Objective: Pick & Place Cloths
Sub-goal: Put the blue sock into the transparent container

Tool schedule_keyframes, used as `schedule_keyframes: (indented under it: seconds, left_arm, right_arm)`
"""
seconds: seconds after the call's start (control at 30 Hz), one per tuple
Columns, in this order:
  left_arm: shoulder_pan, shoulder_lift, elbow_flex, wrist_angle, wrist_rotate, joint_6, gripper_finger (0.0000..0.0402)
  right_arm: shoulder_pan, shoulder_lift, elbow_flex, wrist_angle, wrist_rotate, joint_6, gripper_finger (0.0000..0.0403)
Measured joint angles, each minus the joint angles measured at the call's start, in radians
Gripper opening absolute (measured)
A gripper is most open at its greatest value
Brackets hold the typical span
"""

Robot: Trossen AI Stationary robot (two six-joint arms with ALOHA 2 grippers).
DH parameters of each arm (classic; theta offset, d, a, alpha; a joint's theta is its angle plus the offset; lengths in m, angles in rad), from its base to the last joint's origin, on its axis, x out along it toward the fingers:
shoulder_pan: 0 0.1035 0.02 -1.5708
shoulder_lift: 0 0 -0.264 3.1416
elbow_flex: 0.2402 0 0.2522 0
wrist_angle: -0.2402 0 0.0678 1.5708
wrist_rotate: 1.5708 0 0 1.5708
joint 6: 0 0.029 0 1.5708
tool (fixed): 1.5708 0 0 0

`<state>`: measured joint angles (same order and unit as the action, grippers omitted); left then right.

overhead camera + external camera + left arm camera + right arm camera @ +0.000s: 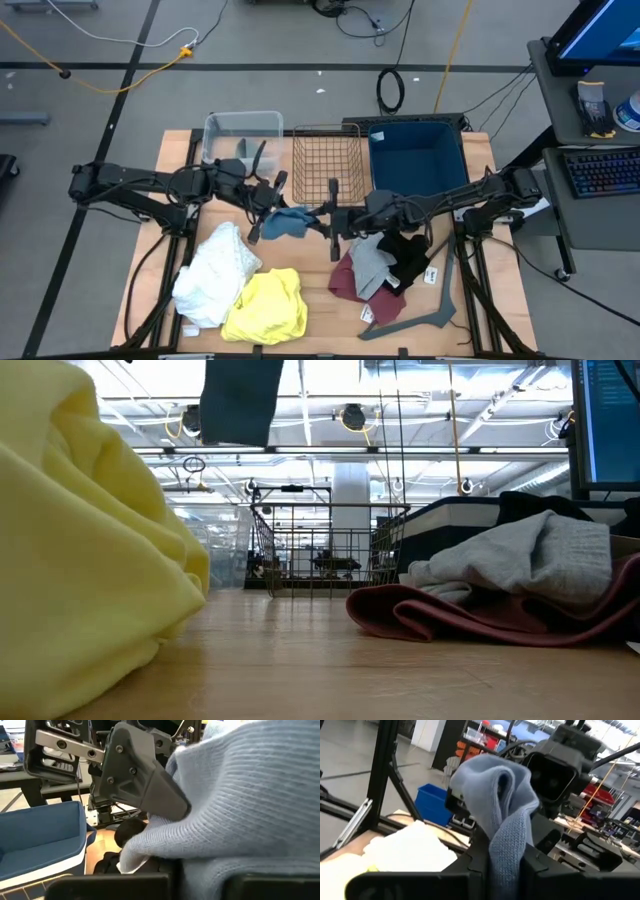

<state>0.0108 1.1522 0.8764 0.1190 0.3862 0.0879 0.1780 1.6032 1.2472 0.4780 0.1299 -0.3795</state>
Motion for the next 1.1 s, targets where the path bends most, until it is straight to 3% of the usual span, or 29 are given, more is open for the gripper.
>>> schedule_keyframes:
  seconds: [0.33,0.6,0.83,1.1]
  left_arm:
    - [0.002,0.000,-0.001,-0.045,-0.042,-0.020,0.0003]
    - [0.041,0.000,-0.002,-0.038,-0.083,-0.079,0.0002]
    - [0.099,0.000,-0.001,-0.009,-0.084,-0.132,0.0001]
    - [0.167,-0.017,-0.001,0.025,-0.087,-0.177,0.0001]
  right_arm:
    - [0.032,-0.013,0.001,-0.132,0.013,0.000,0.0123]
    - [0.081,-0.011,0.000,-0.275,0.166,-0.007,0.0174]
    - [0.130,-0.011,0.000,-0.409,0.265,-0.002,0.0192]
    - [0.168,-0.012,0.000,-0.582,0.266,0.046,0.0190]
